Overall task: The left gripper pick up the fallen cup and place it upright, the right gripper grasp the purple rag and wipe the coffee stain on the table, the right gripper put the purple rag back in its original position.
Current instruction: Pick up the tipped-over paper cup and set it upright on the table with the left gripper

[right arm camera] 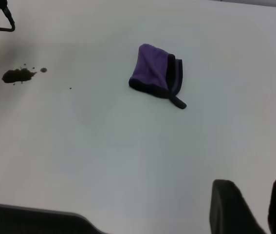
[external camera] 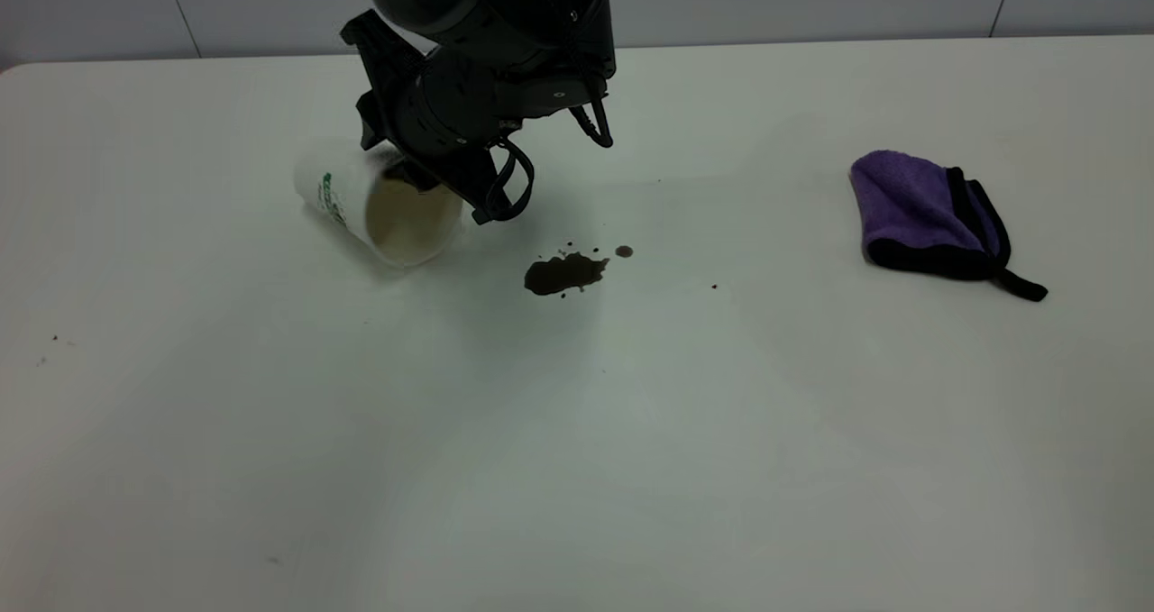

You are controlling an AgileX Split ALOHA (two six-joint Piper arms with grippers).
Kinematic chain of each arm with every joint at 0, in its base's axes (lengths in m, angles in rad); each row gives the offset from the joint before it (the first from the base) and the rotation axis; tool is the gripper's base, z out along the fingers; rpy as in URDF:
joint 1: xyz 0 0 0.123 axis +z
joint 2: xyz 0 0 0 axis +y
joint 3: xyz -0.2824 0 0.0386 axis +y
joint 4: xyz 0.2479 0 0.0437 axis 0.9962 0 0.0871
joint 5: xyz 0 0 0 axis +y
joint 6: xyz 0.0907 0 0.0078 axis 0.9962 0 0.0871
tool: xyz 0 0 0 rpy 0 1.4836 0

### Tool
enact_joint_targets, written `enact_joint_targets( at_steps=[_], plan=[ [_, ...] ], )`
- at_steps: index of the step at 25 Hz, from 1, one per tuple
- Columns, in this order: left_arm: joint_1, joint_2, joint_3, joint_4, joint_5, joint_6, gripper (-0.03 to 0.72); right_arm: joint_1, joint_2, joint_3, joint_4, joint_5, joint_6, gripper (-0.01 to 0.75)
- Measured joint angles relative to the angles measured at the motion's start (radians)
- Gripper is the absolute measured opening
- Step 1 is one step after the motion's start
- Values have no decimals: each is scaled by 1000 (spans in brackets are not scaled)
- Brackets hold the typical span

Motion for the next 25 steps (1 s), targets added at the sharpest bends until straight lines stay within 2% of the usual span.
enact_joint_targets(
  at_steps=[1, 3, 5, 8, 13, 16, 22, 25],
  plan=[
    [0, -4, -7, 11, 13, 10, 85, 0, 0, 0, 0, 0, 0, 238],
    [0, -26, -24, 0, 34, 48, 28, 0, 0, 0, 0, 0, 0, 238],
    [2, -75, -52, -70, 46, 121, 17, 0, 0, 0, 0, 0, 0, 238],
    [34, -194, -116, -274, 47, 242, 12, 0, 0, 0, 0, 0, 0, 238],
    [173, -334, -163, -701, 37, 467, 12, 0, 0, 0, 0, 0, 0, 238],
    [269, -341, -163, -893, 26, 550, 12, 0, 0, 0, 0, 0, 0, 238],
    [410, -299, -143, -1110, -26, 693, 12, 0, 0, 0, 0, 0, 0, 238],
    [455, -255, -143, -1180, -53, 733, 12, 0, 0, 0, 0, 0, 0, 238]
  ],
)
